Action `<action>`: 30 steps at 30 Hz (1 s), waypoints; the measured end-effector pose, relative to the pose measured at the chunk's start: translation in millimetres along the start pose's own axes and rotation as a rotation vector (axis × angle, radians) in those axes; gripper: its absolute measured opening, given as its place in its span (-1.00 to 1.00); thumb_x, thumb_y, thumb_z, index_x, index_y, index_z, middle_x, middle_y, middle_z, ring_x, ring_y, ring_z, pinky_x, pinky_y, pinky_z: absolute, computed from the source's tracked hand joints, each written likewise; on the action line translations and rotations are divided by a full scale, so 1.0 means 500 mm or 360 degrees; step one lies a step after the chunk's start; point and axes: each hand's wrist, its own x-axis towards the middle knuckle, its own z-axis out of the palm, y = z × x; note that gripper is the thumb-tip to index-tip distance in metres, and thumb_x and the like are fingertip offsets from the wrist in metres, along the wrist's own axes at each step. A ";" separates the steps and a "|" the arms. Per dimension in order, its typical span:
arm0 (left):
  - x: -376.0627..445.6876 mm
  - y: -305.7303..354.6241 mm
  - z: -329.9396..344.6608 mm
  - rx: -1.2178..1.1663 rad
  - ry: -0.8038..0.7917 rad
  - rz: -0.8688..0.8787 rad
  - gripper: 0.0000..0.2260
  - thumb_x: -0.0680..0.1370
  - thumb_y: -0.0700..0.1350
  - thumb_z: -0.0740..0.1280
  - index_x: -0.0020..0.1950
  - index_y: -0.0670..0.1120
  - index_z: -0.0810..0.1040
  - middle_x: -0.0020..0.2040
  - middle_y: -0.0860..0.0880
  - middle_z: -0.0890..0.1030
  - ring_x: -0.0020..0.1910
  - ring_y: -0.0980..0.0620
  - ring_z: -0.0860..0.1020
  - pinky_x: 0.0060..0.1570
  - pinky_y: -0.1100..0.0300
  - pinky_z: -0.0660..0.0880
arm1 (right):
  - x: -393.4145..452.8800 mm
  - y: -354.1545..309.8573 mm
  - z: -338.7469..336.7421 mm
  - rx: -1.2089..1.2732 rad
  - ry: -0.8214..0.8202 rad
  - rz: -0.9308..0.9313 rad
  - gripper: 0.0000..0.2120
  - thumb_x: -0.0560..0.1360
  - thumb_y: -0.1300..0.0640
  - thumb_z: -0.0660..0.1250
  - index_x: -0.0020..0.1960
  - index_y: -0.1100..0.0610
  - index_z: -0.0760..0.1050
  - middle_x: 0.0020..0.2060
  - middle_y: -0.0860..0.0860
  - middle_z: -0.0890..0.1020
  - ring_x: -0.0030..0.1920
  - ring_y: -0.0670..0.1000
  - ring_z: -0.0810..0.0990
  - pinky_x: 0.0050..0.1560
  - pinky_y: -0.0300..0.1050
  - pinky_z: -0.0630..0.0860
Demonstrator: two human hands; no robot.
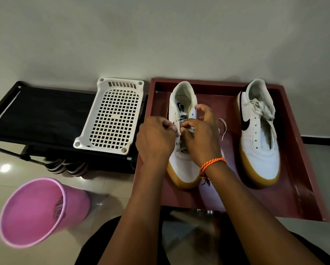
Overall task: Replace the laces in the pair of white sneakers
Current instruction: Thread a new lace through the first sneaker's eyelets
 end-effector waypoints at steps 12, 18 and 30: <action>0.015 0.017 -0.029 -0.1230 -0.0030 -0.0223 -0.88 0.67 -0.26 0.28 0.13 -0.16 0.59 -0.09 -0.08 0.75 -0.28 0.11 0.58 -0.29 0.20 0.49 | -0.002 0.016 -0.035 -0.0249 -0.0077 -0.0315 -0.93 0.60 0.16 0.38 -0.07 0.08 0.60 0.53 -0.05 0.30 0.24 0.15 0.53 0.15 0.13 0.56; 0.020 -0.023 0.001 0.0126 -0.0104 0.0309 -0.71 0.57 0.25 0.29 -0.03 0.09 0.68 -0.10 0.06 0.68 -0.02 -0.01 0.64 -0.07 0.01 0.58 | 0.005 0.027 -0.056 -0.0036 -0.0098 -0.0369 -0.90 0.63 0.18 0.34 -0.03 0.09 0.60 0.47 -0.05 0.41 0.22 0.05 0.56 0.14 0.06 0.56; 0.011 0.008 -0.019 -0.0981 -0.0207 0.0014 -0.85 0.68 -0.22 0.37 -0.06 -0.20 0.68 -0.10 -0.10 0.76 -0.13 0.01 0.67 -0.01 0.05 0.61 | 0.000 0.035 -0.063 -0.0179 -0.0143 -0.0439 -0.89 0.68 0.12 0.24 0.02 0.03 0.52 0.52 -0.08 0.33 0.17 0.08 0.56 0.07 0.14 0.57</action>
